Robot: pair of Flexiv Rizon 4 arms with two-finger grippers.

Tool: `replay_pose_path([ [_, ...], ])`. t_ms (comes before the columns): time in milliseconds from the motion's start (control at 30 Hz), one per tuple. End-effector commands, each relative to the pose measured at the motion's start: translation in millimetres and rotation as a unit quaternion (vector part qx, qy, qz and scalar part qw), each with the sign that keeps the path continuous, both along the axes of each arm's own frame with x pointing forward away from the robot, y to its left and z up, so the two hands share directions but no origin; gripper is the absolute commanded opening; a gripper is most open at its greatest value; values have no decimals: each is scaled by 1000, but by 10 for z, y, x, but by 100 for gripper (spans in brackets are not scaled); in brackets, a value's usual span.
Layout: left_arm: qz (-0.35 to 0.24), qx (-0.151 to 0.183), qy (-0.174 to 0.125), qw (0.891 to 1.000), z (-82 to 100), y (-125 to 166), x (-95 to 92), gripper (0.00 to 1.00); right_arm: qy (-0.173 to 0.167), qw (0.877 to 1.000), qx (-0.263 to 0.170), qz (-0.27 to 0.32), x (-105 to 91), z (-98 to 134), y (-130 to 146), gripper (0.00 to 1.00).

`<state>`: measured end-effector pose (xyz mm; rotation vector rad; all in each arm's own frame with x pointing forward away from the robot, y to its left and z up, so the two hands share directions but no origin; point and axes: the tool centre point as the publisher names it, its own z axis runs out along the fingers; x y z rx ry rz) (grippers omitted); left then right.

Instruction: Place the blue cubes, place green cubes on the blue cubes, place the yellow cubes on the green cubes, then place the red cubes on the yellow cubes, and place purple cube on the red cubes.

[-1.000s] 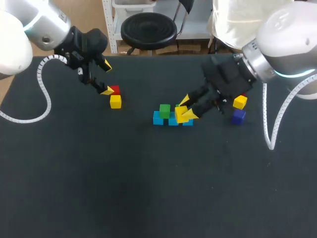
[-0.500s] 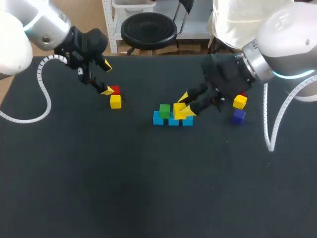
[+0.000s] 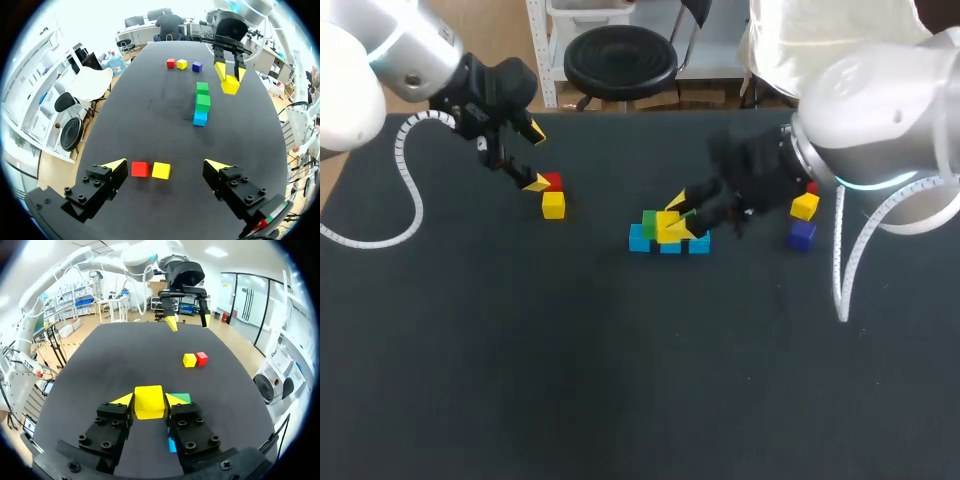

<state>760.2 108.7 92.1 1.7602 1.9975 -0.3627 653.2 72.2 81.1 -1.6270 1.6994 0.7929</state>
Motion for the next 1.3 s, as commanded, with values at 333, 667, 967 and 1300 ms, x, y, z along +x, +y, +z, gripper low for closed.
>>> replay_pose_path([
  [333,-2,-2,-1,1000,-6,11,-4,100,-9,999,-20,-23,162,103,-58,0],
  [667,-2,-2,-1,1000,-6,11,-4,100,0,999,-26,-27,225,1,-69,0],
  [967,-2,-2,-1,1000,-6,11,-4,100,-1,999,-44,-22,304,-54,-47,0],
  [1300,-2,-2,-1,1000,-6,11,-4,100,6,998,-48,-27,346,-148,-36,0],
])
